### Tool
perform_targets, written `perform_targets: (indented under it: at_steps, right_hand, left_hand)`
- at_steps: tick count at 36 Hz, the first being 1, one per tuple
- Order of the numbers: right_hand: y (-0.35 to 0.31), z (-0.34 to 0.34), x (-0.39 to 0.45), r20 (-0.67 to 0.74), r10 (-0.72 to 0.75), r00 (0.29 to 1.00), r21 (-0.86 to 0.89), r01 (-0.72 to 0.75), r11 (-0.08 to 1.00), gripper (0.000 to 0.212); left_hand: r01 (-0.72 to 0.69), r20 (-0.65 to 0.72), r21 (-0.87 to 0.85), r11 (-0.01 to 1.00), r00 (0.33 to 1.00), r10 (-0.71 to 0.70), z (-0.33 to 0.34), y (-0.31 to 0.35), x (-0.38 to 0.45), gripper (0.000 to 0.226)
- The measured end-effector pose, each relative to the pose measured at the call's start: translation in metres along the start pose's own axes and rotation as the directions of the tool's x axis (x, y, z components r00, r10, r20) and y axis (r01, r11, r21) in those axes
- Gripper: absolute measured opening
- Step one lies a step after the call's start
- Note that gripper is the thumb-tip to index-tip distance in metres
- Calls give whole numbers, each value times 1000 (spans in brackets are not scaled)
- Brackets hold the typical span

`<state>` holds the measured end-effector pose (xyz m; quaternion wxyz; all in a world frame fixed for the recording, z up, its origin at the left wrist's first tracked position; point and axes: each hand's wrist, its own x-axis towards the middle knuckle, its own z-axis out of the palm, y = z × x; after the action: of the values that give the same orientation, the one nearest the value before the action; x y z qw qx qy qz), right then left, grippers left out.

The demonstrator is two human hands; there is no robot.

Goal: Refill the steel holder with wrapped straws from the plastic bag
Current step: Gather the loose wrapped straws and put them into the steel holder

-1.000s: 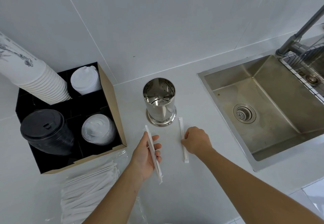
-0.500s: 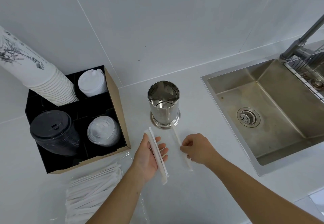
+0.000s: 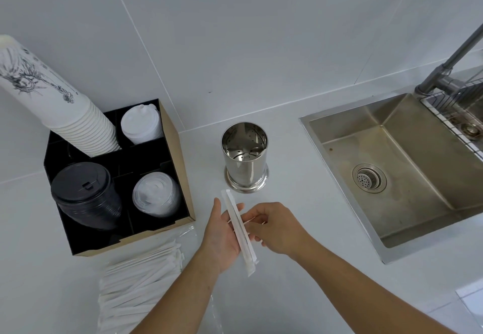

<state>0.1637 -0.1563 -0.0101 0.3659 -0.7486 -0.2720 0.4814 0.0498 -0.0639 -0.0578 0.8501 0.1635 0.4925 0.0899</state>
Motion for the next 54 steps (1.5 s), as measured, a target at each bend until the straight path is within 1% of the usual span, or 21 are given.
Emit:
perform_targets:
  at_steps: [3,6,8,11,14,17,19,20,22,26,28,30,33,38,40,42,44,46,49,51,54]
  right_hand:
    - [3,-3,0,-28,-2,1000,-22,1,1000,16]
    - [8,-6,1,-60,2,998,-76,-6,997,6]
    - [11,-8,1,-71,10,997,-102,-17,995,5]
    - [16,-11,2,-78,21,997,-100,-29,995,6]
    - [21,-11,3,-87,31,996,-85,-38,996,3]
    - [26,-8,3,-108,44,993,-52,-50,997,10]
    - [28,-6,3,-130,71,989,-49,-78,996,20]
    - [30,-5,2,-136,93,986,-29,-97,995,27]
    - [31,-2,-1,-107,161,981,82,-152,985,37]
    - [26,14,-10,-3,277,961,318,-262,911,40]
    - [23,23,-12,-3,318,948,433,-286,855,42]
    - [19,30,-12,-23,369,929,542,-298,786,43]
    - [13,34,-12,-46,407,912,667,-275,692,40]
    - [11,21,-11,-48,325,944,761,-176,624,25]
    - [12,14,-12,-48,283,958,804,-131,580,19]
    - [13,8,-12,-72,257,964,814,-93,573,16]
    - [15,2,-13,-107,241,965,808,-57,586,16]
    - [18,-6,-14,-132,220,967,790,-31,612,16]
    - [22,-16,-16,-127,182,975,745,-27,666,13]
    - [23,-18,-16,-115,162,980,712,-33,702,12]
    - [19,-15,-15,-111,131,985,667,-24,745,16]
  left_hand:
    - [-15,-14,-24,1000,1000,14,2,0,-1,61]
    - [-43,-55,-8,999,998,43,2,0,-2,51]
    - [-55,-88,14,998,995,56,3,1,-2,41]
    - [-68,-114,21,997,991,70,6,1,-3,26]
    - [-91,-144,7,996,985,91,7,1,-3,21]
    - [-125,-170,-23,992,978,120,8,3,-3,19]
    - [-147,-179,-50,988,975,136,9,5,-3,20]
    - [-160,-182,-69,985,973,145,10,6,-3,22]
    - [-199,-194,-118,973,965,174,13,8,-4,27]
    - [-290,-262,-194,937,936,236,26,10,-7,33]
    - [-337,-306,-164,927,911,277,34,7,-8,31]
    - [-378,-333,-82,922,882,332,42,1,-9,28]
    - [-409,-347,25,912,852,392,51,-9,-14,31]
    - [-421,-321,96,902,845,428,53,-15,-18,36]
    - [-418,-292,84,905,858,423,51,-13,-18,34]
    - [-411,-268,74,909,869,415,48,-10,-18,27]
    - [-414,-273,72,908,867,417,43,-4,-19,19]
    - [-441,-321,76,894,838,441,36,6,-20,13]
    - [-485,-366,118,867,790,492,28,21,-22,15]
    - [-489,-338,217,845,775,535,29,22,-23,17]
    - [-481,-252,295,826,794,553,37,14,-25,32]
